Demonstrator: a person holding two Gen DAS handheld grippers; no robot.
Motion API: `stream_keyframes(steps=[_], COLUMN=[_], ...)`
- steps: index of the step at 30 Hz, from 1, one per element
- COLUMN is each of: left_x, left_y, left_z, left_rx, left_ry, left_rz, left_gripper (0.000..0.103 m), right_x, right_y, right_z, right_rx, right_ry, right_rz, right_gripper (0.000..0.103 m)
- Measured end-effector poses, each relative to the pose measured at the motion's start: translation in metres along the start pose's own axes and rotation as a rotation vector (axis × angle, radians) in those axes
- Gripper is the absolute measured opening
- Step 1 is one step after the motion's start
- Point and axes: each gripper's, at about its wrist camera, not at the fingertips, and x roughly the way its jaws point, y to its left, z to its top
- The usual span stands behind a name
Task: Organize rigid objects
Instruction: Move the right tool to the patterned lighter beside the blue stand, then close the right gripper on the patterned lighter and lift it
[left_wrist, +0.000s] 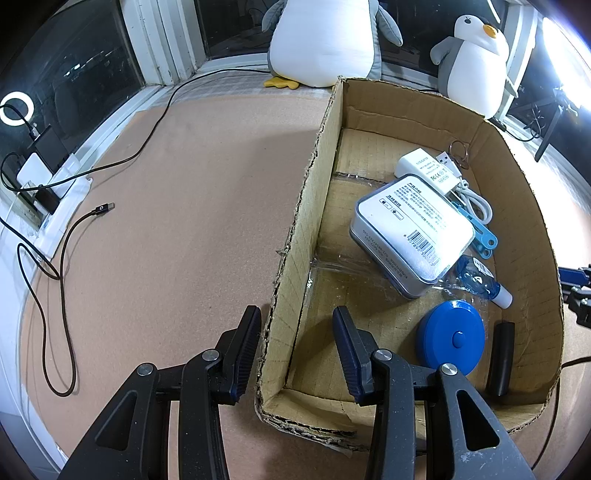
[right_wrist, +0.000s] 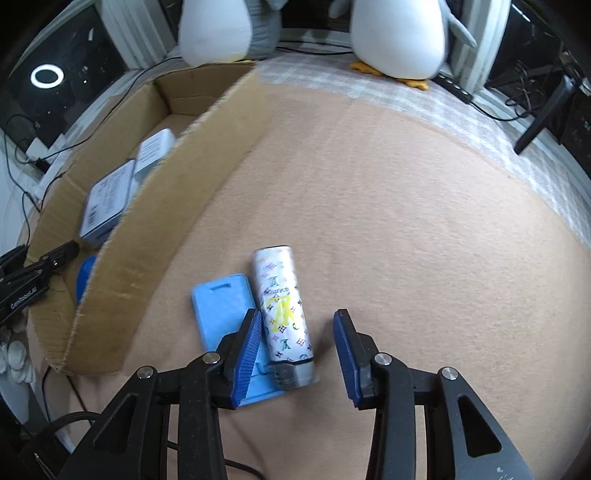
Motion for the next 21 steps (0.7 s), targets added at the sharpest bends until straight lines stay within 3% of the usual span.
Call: stream_keyframes(steps=[16,21], left_x=[0.000,-0.001], left_y=[0.001,0.001], left_z=[-0.001,-0.002], left_rx=[-0.002,-0.003], left_ry=[-0.001,-0.001], left_rz=[0.001,0.001], left_gripper=[0.044,0.044], right_x=[0.010,0.012], right_y=[-0.002,0.002], right_z=[0.018,0.021], right_rx=[-0.079,-0.096], right_ry=[0.039,0.054], right_rz=[-0.075,-0.062], right_gripper=[0.036,0.021])
